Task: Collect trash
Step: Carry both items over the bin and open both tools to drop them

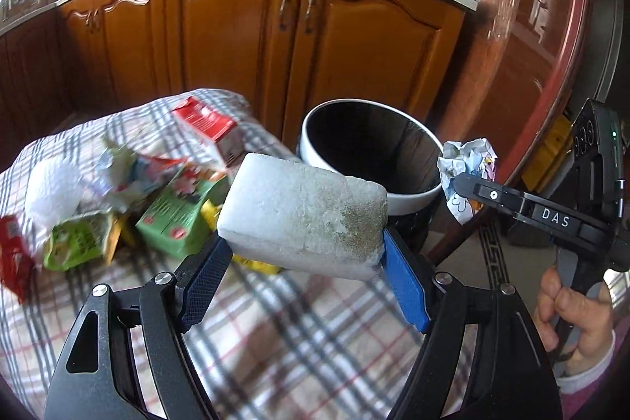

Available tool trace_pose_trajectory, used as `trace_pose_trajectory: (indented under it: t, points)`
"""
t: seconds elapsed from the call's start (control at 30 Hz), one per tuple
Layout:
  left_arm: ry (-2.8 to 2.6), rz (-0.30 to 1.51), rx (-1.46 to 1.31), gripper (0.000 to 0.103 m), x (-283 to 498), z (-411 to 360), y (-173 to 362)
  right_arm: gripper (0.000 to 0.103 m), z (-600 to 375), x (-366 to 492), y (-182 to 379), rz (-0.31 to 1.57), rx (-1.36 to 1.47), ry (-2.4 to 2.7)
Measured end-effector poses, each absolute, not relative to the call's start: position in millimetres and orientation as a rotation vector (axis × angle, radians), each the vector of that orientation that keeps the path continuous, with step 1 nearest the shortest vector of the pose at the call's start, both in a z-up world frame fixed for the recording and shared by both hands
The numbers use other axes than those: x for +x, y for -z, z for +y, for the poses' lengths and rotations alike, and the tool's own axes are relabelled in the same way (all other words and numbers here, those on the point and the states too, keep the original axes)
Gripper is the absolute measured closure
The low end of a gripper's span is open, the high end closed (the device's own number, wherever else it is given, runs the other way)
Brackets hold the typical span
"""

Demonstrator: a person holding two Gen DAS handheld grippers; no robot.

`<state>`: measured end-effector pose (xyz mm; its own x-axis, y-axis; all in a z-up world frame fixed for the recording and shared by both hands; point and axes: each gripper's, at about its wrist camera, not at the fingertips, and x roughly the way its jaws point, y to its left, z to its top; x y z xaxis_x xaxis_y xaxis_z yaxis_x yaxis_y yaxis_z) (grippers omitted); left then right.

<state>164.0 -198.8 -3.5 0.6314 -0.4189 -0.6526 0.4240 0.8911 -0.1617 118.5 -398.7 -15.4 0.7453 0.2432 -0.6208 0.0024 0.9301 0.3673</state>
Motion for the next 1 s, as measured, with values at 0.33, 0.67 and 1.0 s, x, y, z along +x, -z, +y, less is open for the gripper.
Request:
trace_pose_trajectory:
  t: [0.33,0.67,1.0]
  points:
    - [0.519,0.750,0.040,0.026,188,-235,0,0.069,-419,142,15,0.733,0.335,-0.109]
    - [0.535,0.776,0.068,0.026,224,-264,3,0.068,-438,176,14,0.770,0.292,-0.118]
    - [0.539,0.818,0.086,0.025,253,-283,11,0.066,-449,202,22,0.840,0.260,-0.140]
